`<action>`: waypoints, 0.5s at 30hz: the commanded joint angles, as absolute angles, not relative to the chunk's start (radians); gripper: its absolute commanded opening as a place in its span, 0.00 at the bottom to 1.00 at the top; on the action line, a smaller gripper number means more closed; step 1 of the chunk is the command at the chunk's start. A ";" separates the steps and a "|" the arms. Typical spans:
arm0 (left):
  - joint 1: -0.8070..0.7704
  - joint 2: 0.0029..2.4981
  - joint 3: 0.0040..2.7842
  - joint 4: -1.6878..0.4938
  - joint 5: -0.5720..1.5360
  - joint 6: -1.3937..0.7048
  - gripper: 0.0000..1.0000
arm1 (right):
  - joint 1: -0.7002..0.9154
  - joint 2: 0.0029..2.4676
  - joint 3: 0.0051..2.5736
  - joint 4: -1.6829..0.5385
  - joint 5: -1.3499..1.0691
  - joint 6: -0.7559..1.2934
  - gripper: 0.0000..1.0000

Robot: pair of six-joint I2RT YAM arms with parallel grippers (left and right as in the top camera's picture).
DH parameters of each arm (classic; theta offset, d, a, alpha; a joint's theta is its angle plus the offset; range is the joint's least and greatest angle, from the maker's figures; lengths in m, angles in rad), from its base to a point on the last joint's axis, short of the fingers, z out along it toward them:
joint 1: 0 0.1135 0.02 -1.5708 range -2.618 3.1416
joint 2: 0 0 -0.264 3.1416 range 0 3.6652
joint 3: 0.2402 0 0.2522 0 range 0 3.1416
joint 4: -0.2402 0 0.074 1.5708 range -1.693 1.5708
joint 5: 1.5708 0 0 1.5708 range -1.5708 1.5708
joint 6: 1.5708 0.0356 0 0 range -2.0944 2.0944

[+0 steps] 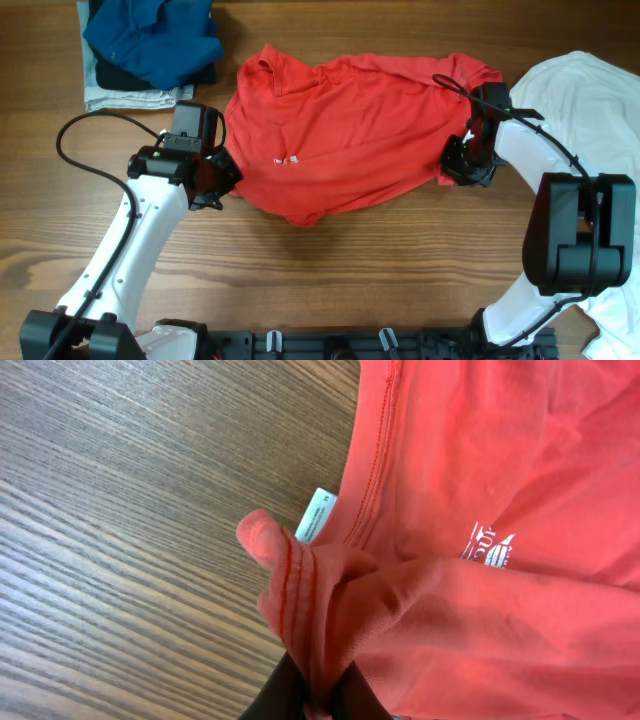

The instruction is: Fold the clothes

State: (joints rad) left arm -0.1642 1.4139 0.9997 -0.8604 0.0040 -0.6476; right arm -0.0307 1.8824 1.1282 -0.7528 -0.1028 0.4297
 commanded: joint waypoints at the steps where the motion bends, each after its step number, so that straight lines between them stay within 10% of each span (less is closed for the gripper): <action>1: -0.159 1.420 1.002 -0.861 -0.012 -0.628 0.07 | -0.032 1.924 1.120 -0.751 -0.088 0.456 0.04; 15: -0.160 1.145 1.196 -1.206 0.035 -0.554 0.06 | -0.185 1.280 1.425 -1.190 0.016 0.524 0.04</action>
State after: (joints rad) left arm -0.1642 1.1965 1.1183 -1.1969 0.0353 -0.5758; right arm -0.1802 1.3434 1.3861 -1.1889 -0.0292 0.5301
